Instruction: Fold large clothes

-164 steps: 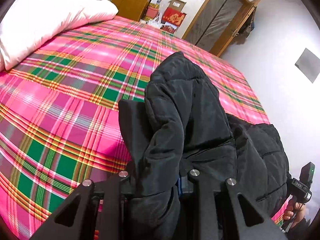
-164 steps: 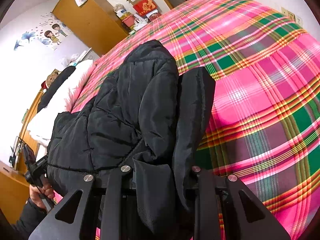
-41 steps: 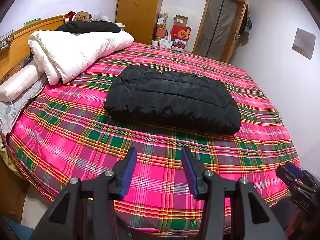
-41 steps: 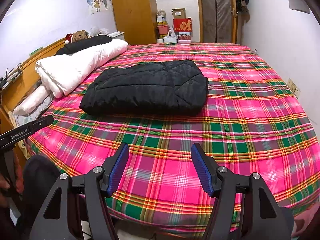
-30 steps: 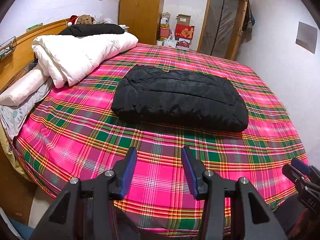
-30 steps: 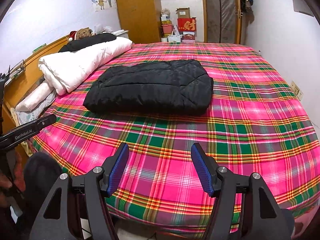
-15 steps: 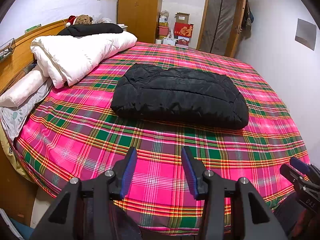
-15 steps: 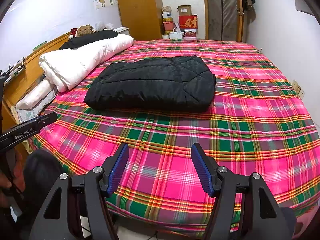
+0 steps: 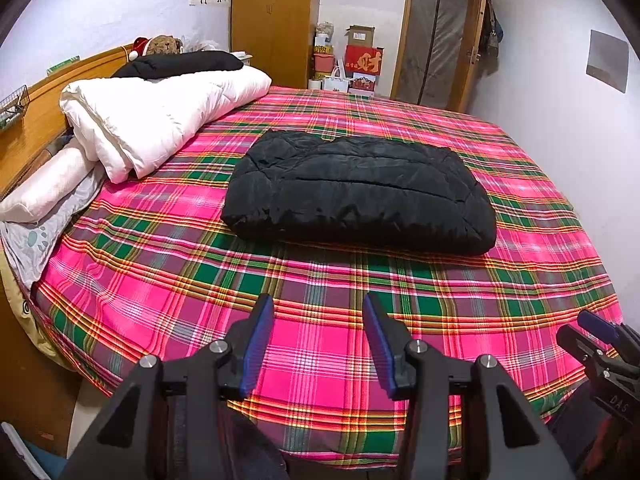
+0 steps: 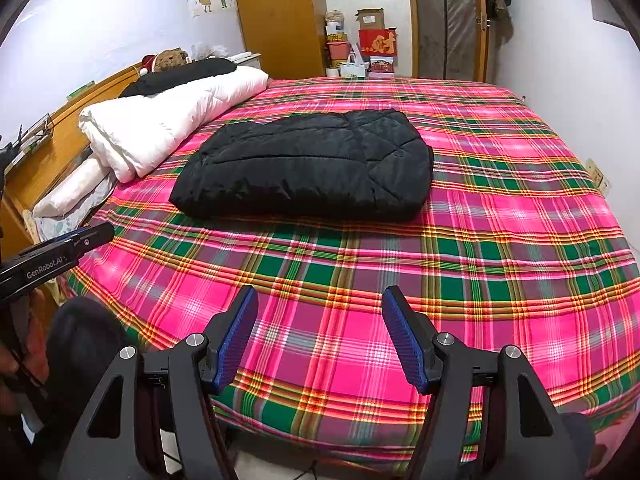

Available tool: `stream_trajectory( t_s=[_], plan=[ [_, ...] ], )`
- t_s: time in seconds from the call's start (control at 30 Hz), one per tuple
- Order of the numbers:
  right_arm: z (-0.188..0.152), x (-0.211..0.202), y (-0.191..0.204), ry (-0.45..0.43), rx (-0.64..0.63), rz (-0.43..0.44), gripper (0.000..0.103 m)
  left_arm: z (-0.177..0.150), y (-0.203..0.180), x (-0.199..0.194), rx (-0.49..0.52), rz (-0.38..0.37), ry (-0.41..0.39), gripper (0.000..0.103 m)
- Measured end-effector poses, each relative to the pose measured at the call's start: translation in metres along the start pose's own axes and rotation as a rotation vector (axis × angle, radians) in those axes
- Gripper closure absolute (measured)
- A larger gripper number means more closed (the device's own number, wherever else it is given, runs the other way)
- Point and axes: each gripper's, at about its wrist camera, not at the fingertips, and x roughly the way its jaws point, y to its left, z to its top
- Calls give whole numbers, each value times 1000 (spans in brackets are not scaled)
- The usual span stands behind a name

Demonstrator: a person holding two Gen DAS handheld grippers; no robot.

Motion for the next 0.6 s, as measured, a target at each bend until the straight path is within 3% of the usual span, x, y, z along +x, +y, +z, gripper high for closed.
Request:
stream_trajectory(
  t_s=[0.07,0.6],
  plan=[
    [0,0,0,1,0,0,38,0,-2,-1,8,19,-6,55],
    [-1,0,0,1,-2,-3,38,-2,3,-6,-31,-37,5,55]
  ],
)
